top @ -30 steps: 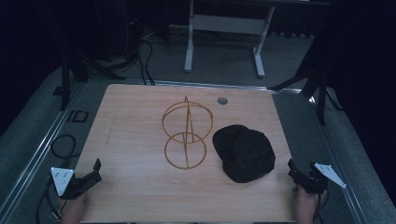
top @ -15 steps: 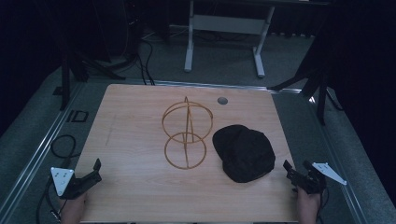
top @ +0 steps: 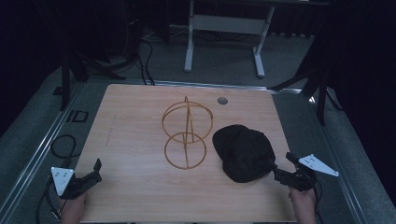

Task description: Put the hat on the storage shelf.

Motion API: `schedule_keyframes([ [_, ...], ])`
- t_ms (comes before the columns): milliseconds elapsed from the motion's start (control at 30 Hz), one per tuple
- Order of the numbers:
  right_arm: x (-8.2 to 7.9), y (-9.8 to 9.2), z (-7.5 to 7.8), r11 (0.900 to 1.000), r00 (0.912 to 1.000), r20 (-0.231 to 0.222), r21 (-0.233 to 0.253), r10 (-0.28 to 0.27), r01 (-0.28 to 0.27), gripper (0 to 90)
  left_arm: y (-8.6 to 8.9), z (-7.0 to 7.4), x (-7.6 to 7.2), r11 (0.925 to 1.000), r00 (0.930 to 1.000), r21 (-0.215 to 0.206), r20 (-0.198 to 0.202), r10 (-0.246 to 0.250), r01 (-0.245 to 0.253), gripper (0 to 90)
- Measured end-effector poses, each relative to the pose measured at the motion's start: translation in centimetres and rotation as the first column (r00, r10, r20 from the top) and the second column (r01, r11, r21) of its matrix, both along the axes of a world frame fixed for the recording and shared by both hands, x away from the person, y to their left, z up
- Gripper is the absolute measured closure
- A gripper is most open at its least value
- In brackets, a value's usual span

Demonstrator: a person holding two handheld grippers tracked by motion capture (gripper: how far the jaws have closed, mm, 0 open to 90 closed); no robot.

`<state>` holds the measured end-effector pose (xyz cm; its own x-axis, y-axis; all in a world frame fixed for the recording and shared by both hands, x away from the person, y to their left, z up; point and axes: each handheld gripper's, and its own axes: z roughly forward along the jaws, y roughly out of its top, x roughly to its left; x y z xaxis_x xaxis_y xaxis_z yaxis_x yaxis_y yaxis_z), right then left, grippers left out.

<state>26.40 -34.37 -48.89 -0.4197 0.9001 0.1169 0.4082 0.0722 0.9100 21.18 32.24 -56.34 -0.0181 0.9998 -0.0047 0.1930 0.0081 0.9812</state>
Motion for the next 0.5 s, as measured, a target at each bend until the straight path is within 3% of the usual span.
schedule_keyframes([
  [200, 0.2, 2.0, 1.1, 0.996, 0.9958, -0.008, 0.022, 0.092, -0.092, 12.4, -0.1, 0.0, 0.0, 1.0, 1.0, 0.003, -0.002, -0.004, 0.004, 1.8],
  [333, 0.5, 3.2, 1.4, 0.994, 0.9946, 0.006, -0.046, 0.104, -0.104, 12.0, -0.1, 0.0, 0.0, 0.9999, 1.0, 0.005, -0.004, -0.009, 0.009, 1.7],
  [500, 1.5, 4.1, 0.8, 0.991, 0.9947, -0.027, -0.084, 0.099, -0.101, 11.1, -0.1, 0.0, 0.0, 0.9999, 0.9999, 0.006, -0.004, -0.012, 0.012, 1.8],
])
